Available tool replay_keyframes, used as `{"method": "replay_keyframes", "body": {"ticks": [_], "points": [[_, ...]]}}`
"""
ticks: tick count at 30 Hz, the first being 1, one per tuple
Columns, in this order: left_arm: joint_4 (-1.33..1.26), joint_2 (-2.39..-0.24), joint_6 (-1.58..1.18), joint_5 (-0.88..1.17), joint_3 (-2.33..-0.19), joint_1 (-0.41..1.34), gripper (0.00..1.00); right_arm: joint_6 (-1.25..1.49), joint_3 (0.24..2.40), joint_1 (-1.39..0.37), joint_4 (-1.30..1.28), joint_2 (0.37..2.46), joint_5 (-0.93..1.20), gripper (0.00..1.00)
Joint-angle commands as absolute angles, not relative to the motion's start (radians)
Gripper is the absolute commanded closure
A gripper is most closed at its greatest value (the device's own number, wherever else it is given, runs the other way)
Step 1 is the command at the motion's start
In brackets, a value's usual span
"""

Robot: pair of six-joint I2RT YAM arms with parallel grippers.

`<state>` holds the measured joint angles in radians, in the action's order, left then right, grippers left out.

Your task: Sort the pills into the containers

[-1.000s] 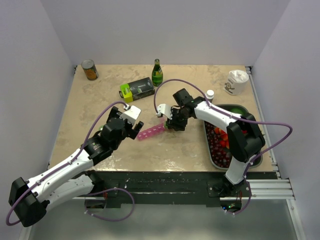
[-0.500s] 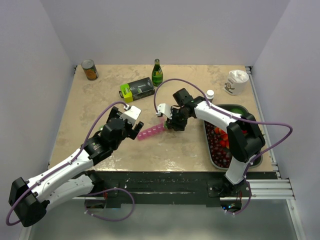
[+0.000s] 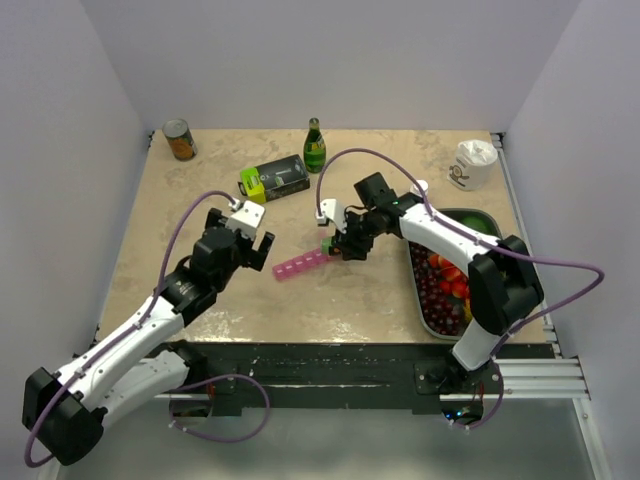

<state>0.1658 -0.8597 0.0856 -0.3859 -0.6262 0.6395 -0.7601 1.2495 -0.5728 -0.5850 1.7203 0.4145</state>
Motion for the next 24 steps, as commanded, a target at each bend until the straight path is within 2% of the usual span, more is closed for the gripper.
{"method": "replay_keyframes", "body": {"ticks": [1,9,11,17,20,21,23,24], "points": [[0.126,-0.845,0.011,-0.255,-0.629,0.534,0.00,-0.709,1.223,-0.554,-0.488,1.615,0.564,1.00],[0.149,-0.876,-0.147,-0.116,-0.630,0.375,0.00,-0.626,1.163,-0.534,-0.339,1.484,0.790,1.00],[0.155,-0.882,-0.213,-0.036,-0.615,0.255,0.01,-0.600,1.146,-0.534,-0.280,1.456,0.868,1.00],[0.175,-0.925,-0.293,0.162,-0.575,0.000,0.01,-0.280,1.117,-0.515,0.156,1.399,1.066,1.00],[0.187,-0.980,-0.301,0.161,-0.583,-0.060,0.03,0.054,1.095,-0.503,0.530,1.422,1.133,1.00],[0.192,-1.018,-0.301,0.147,-0.586,-0.064,0.04,0.307,1.083,-0.499,0.836,1.436,1.158,1.00],[0.204,-1.087,-0.296,0.124,-0.603,-0.078,0.05,0.603,1.036,-0.486,1.218,1.486,1.148,1.00],[0.207,-1.109,-0.296,0.130,-0.606,-0.087,0.06,0.855,1.029,-0.485,1.554,1.506,1.123,1.00]]}}
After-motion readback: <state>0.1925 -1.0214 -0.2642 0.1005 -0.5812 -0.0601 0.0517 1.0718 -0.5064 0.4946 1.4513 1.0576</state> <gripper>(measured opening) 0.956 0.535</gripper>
